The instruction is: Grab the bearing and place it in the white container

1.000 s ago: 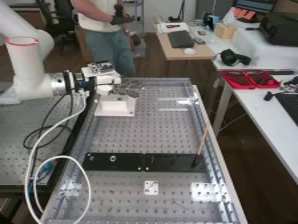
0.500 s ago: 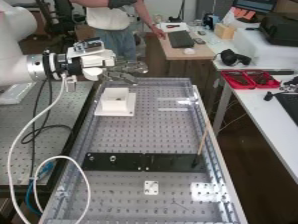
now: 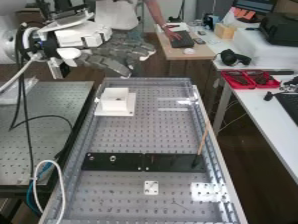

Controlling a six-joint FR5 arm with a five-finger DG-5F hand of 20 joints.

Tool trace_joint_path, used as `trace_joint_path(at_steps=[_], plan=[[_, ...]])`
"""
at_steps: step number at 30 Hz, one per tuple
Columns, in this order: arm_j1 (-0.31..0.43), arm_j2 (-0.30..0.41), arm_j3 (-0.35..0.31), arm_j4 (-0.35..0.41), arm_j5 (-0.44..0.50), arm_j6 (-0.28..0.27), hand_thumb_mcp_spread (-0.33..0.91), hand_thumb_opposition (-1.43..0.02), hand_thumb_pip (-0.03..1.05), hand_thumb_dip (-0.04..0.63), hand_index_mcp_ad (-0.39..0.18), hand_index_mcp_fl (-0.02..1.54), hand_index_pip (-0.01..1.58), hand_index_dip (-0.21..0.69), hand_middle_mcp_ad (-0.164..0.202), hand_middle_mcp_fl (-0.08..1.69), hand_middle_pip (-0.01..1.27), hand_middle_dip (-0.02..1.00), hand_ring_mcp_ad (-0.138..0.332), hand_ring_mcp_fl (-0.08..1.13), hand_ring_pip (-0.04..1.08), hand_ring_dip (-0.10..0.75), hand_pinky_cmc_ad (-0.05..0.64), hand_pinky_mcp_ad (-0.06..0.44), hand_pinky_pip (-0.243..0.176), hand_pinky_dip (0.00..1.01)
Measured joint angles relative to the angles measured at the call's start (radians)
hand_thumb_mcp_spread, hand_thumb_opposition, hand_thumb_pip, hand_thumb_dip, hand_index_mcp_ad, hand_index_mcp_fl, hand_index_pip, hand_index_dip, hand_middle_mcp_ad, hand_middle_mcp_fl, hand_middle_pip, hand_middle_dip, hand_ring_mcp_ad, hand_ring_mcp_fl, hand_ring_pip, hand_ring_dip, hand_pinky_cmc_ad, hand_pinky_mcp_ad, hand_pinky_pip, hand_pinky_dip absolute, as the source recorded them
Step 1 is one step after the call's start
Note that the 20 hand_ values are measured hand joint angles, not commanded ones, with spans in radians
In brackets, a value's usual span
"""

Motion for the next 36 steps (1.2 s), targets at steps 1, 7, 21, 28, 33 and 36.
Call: trace_joint_path(at_steps=[1, 7, 21, 28, 33, 36], plan=[[-0.004, -0.003, 0.006, -0.002, 0.007, 0.005, 0.32, -0.85, 0.73, 0.302, -0.072, 0.02, 1.42, 0.009, 0.084, -0.01, 0.13, 0.17, 0.133, 0.00, 0.08, 0.091, 0.332, 0.262, -0.089, 0.50], [-0.032, -0.023, 0.036, -0.014, 0.037, 0.045, 0.32, -0.85, 0.73, 0.302, -0.073, 0.02, 1.42, 0.009, 0.084, -0.01, 0.13, 0.17, 0.133, 0.00, 0.08, 0.091, 0.332, 0.265, -0.089, 0.50], [-0.064, -0.036, 0.100, -0.115, 0.007, 0.067, 0.32, -0.85, 0.71, 0.302, -0.073, 0.02, 1.23, 0.009, 0.084, -0.01, 0.13, 0.17, 0.133, 0.00, 0.08, 0.091, 0.332, 0.265, -0.089, 0.50], [-0.093, -0.049, 0.131, -0.163, -0.048, 0.088, 0.30, -0.82, 0.68, 0.276, -0.070, 0.02, 1.03, 0.009, 0.084, -0.01, 0.13, 0.17, 0.133, 0.00, 0.08, 0.091, 0.330, 0.265, -0.089, 0.50], [-0.113, -0.060, 0.150, -0.193, -0.097, 0.101, 0.27, -0.82, 0.65, 0.251, -0.073, 0.02, 0.74, 0.009, 0.084, -0.01, 0.13, 0.17, 0.133, 0.00, 0.08, 0.091, 0.330, 0.265, -0.089, 0.50], [-0.123, -0.064, 0.157, -0.200, -0.125, 0.107, 0.27, -0.81, 0.65, 0.236, -0.073, 0.02, 0.55, 0.009, 0.084, -0.01, 0.13, 0.17, 0.133, 0.00, 0.08, 0.091, 0.333, 0.265, -0.089, 0.51]])
